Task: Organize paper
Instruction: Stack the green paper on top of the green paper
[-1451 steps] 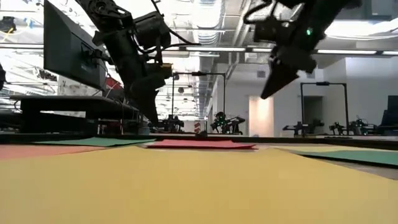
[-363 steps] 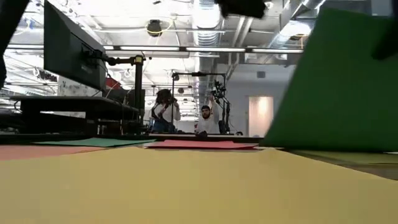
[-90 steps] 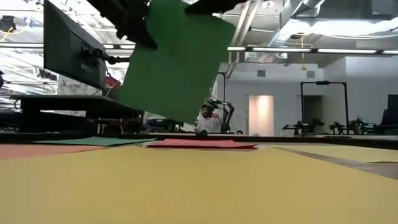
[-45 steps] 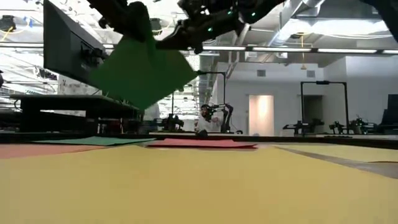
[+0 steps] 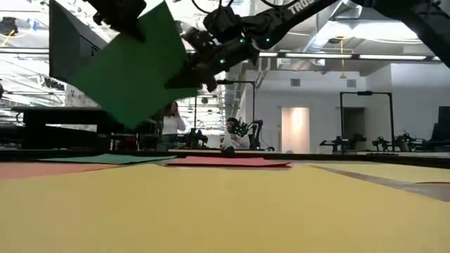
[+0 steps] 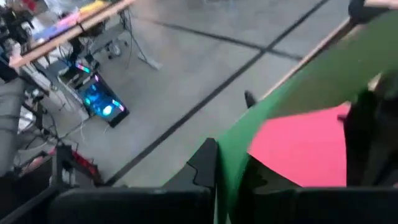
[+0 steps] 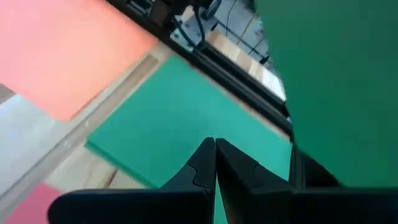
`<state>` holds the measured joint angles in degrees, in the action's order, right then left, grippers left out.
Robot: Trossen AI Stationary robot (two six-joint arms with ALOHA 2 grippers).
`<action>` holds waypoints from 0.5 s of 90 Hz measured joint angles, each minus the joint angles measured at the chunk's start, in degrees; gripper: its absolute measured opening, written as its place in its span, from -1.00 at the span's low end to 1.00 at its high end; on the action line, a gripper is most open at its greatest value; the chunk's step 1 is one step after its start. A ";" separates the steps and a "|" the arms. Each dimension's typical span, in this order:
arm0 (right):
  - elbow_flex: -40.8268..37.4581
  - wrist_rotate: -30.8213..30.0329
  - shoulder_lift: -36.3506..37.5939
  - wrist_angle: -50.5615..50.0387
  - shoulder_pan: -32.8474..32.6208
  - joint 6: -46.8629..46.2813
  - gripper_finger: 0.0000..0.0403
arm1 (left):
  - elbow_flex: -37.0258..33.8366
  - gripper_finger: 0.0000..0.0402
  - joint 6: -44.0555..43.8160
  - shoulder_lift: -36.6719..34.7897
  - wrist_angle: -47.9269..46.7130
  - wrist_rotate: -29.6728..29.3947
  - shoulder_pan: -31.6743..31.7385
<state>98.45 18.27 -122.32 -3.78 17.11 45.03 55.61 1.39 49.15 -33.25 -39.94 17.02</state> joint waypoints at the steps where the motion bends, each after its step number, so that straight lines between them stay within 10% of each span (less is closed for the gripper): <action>1: 0.00 -0.01 0.01 -0.10 0.02 -0.07 -1.00 | 0.00 -1.00 -0.28 0.01 -0.41 0.00 0.00; 45: -1.35 9.76 14.75 -11.16 7.44 -11.89 -1.00 | -0.02 -1.00 -15.87 -2.98 -4.84 0.63 -1.98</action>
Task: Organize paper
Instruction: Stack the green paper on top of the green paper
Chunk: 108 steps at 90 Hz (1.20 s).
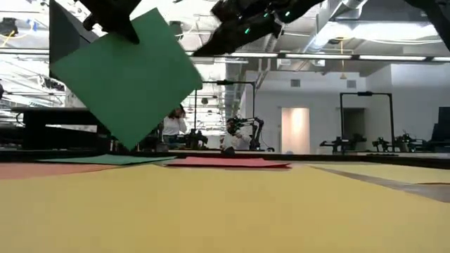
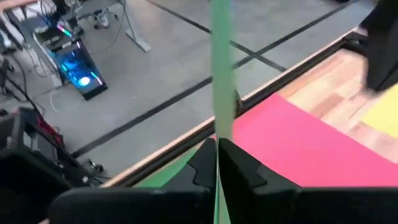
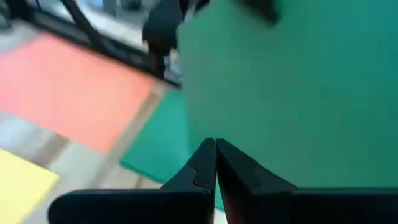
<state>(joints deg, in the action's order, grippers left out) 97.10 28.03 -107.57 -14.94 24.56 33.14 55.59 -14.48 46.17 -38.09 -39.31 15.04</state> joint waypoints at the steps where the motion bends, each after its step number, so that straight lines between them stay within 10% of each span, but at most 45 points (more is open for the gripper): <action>1: -0.23 0.49 0.39 0.00 0.29 -0.26 -1.00 | 0.00 -1.00 -0.42 -0.09 -0.27 0.00 -0.01; 51: -2.89 11.35 5.77 0.28 10.91 -5.48 -1.00 | -4.67 -1.00 -25.75 -0.47 -1.58 -1.55 -1.82; 108: -19.60 13.97 5.03 -3.69 12.59 -0.51 -1.00 | -5.70 -1.00 -29.64 3.89 -8.25 -3.68 0.73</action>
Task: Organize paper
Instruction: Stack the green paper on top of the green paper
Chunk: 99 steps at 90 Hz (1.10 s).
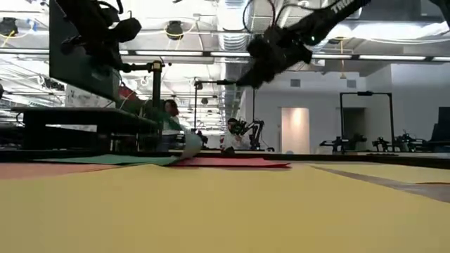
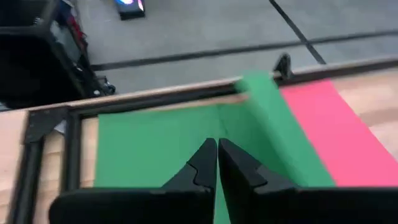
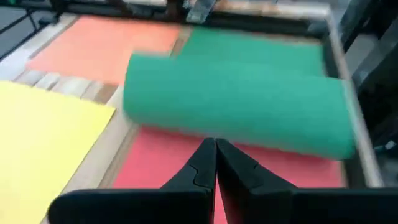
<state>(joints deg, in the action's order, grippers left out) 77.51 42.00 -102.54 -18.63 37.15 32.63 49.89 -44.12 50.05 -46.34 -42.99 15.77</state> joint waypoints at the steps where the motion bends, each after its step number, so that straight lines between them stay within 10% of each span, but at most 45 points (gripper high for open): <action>1: -0.40 0.01 0.00 0.22 0.00 -0.26 -1.00 | 0.00 -1.00 0.07 0.37 0.19 0.17 0.00; 99: -11.52 -10.69 -5.51 -3.60 -1.20 5.93 -1.00 | -1.53 -1.00 22.57 37.80 33.65 20.29 0.94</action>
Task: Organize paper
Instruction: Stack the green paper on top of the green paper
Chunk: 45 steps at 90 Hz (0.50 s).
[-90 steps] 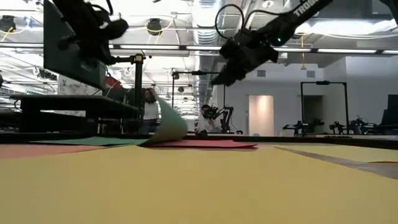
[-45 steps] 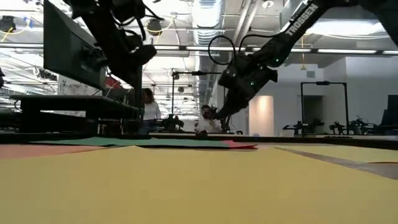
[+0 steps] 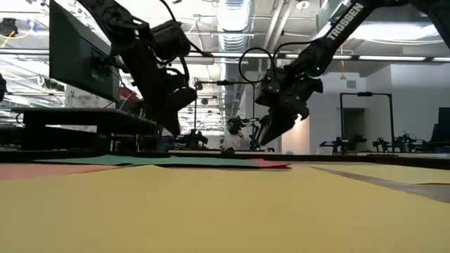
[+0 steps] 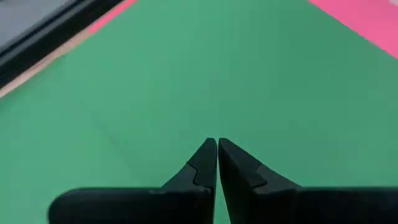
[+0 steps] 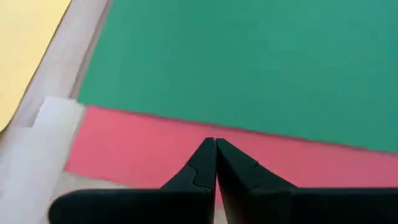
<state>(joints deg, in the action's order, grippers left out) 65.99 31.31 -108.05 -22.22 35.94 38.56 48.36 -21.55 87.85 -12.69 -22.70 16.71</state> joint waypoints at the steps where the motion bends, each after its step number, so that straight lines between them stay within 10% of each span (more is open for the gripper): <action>1: -0.20 0.00 0.00 0.15 -0.11 -0.36 -1.00 | 0.00 -1.00 0.20 0.06 0.29 0.01 0.00; 26: -4.37 15.31 0.00 11.38 3.87 -21.04 -1.00 | 0.02 -1.00 4.86 0.33 3.65 -0.01 0.87; 45: -13.48 24.01 1.75 37.81 6.98 -41.74 -1.00 | 0.02 -1.00 6.39 0.38 3.82 -0.05 1.01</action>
<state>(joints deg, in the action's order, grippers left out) 52.51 55.32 -106.30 15.59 42.92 -3.18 48.38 -15.16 88.23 -8.88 -22.74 17.72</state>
